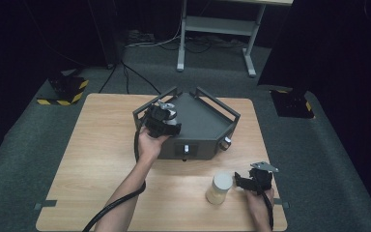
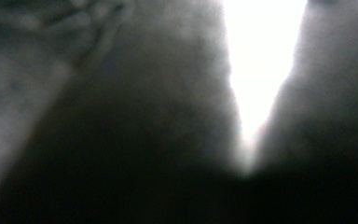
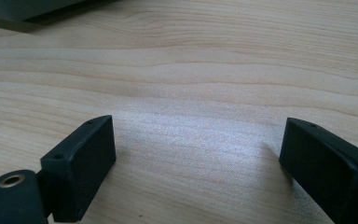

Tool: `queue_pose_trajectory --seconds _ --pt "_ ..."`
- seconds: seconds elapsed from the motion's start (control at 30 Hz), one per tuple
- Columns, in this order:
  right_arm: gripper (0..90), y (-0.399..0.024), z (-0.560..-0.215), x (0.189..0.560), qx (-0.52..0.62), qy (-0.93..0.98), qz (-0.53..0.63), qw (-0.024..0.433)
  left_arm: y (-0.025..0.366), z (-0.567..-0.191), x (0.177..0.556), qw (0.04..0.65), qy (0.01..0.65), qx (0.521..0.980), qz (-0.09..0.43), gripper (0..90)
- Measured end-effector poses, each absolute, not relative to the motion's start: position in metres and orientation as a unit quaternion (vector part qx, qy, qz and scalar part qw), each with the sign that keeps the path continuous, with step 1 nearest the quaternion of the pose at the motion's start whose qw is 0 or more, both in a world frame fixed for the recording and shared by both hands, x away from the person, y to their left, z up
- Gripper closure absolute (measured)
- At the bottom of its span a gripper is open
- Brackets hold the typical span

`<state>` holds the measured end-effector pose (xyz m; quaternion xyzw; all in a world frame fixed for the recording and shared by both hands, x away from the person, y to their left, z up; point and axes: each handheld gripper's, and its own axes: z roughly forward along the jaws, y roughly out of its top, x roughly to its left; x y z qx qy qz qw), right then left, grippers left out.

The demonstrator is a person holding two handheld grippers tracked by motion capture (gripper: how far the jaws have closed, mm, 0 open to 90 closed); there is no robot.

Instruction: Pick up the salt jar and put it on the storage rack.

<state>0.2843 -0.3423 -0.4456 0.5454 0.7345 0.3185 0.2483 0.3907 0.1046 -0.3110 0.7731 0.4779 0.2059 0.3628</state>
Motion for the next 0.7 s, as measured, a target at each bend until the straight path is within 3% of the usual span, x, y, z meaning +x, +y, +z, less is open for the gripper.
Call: queue_pose_trajectory --seconds 0.7 --pt "10.9 -0.343 -0.446 0.284 0.542 0.736 0.319 0.249 0.11 -0.325 0.389 0.371 0.469 0.773 0.212 30.2"
